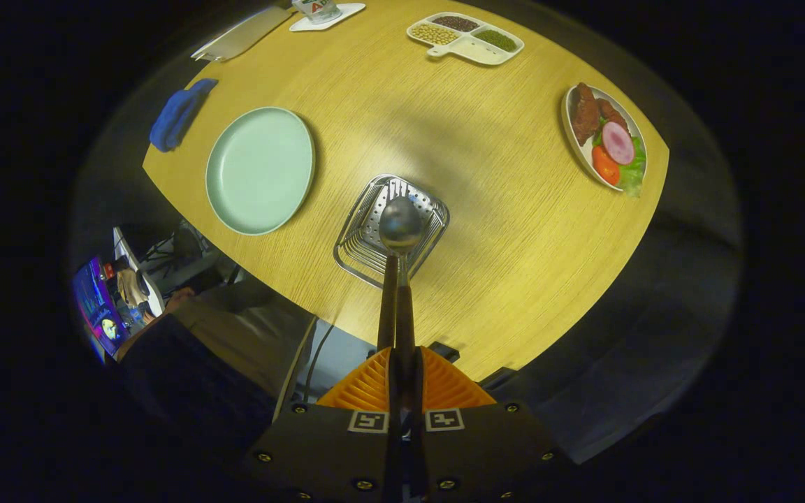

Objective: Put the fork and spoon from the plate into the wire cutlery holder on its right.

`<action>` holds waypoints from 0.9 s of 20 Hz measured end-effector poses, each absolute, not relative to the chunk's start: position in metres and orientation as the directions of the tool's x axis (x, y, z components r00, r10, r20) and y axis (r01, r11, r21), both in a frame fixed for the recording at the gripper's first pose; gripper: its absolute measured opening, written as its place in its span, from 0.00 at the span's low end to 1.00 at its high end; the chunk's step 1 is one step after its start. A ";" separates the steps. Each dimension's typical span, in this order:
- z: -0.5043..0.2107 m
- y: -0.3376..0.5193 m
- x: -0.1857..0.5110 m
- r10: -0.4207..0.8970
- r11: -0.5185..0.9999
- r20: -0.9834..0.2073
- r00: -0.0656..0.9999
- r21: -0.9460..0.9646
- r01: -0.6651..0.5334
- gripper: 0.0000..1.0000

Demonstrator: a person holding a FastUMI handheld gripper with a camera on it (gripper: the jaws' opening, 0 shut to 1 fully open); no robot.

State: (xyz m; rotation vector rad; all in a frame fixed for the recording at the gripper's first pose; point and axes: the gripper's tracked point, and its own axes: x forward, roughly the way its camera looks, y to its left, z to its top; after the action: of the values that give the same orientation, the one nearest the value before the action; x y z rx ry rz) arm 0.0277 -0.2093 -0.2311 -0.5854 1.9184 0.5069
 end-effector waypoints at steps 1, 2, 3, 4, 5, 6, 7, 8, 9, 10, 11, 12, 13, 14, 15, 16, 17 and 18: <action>-0.234 -0.208 0.030 -0.176 0.796 -0.914 -0.367 0.087 -0.599 0.05; -0.238 -0.208 0.031 -0.181 0.801 -0.908 -0.378 0.087 -0.592 0.05; -0.242 -0.207 0.032 -0.182 0.810 -0.902 -0.392 0.089 -0.580 0.05; -0.245 -0.204 0.033 -0.179 0.820 -0.897 -0.404 0.091 -0.565 0.05; -0.247 -0.202 0.035 -0.176 0.823 -0.896 -0.409 0.094 -0.560 0.05; -0.249 -0.201 0.036 -0.173 0.824 -0.896 -0.410 0.097 -0.558 0.05; -0.248 -0.198 0.039 -0.168 0.827 -0.899 -0.405 0.096 -0.555 0.08; -0.250 -0.198 0.043 -0.169 0.823 -0.904 -0.392 0.090 -0.561 0.09; -0.248 -0.198 0.048 -0.165 0.821 -0.913 -0.373 0.083 -0.565 0.11; -0.247 -0.197 0.051 -0.159 0.820 -0.920 -0.357 0.078 -0.567 0.12; -0.244 -0.195 0.054 -0.143 0.825 -0.929 -0.342 0.079 -0.559 0.14; -0.241 -0.194 0.056 -0.121 0.831 -0.939 -0.321 0.081 -0.551 0.14; -0.237 -0.193 0.058 -0.103 0.837 -0.950 -0.295 0.077 -0.541 0.14; -0.232 -0.191 0.060 -0.082 0.844 -0.964 -0.254 0.069 -0.532 0.13; -0.226 -0.187 0.063 -0.053 0.850 -0.977 -0.206 0.064 -0.523 0.14; -0.221 -0.183 0.063 -0.026 0.855 -0.986 -0.164 0.063 -0.514 0.14; -0.212 -0.179 0.062 0.005 0.863 -0.993 -0.115 0.062 -0.501 0.15; -0.206 -0.175 0.061 0.033 0.870 -0.997 -0.075 0.065 -0.488 0.15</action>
State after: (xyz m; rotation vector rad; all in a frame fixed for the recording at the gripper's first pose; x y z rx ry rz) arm 0.0614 -0.1752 -0.2060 -0.3650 1.5976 0.4461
